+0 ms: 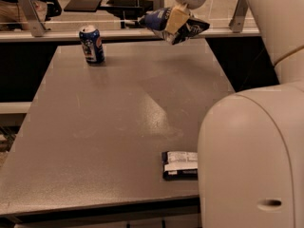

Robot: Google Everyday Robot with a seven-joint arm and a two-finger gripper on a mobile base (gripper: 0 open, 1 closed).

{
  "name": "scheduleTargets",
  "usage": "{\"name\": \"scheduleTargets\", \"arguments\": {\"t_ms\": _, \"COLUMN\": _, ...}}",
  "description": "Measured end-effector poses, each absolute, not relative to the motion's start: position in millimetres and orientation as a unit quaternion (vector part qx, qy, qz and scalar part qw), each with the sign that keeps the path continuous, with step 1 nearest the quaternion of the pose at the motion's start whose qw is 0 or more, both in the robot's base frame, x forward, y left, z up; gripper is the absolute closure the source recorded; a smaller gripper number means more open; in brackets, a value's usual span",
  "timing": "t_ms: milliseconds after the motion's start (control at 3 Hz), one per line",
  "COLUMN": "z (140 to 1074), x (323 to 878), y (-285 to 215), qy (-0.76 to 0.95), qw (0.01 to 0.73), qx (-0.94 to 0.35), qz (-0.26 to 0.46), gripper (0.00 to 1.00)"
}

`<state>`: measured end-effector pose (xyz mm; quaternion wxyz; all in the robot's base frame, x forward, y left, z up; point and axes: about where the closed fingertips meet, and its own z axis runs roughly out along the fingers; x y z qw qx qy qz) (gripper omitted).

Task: Pick blue chip bag

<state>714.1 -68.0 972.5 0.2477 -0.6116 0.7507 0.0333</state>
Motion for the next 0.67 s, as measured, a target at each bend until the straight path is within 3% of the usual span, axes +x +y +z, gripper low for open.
{"name": "scheduleTargets", "arguments": {"t_ms": 667, "z": 995.1, "x": 705.4, "y": -56.5, "qy": 0.725, "qw": 0.268, "qx": -0.634, "qz": 0.033, "gripper": 1.00}}
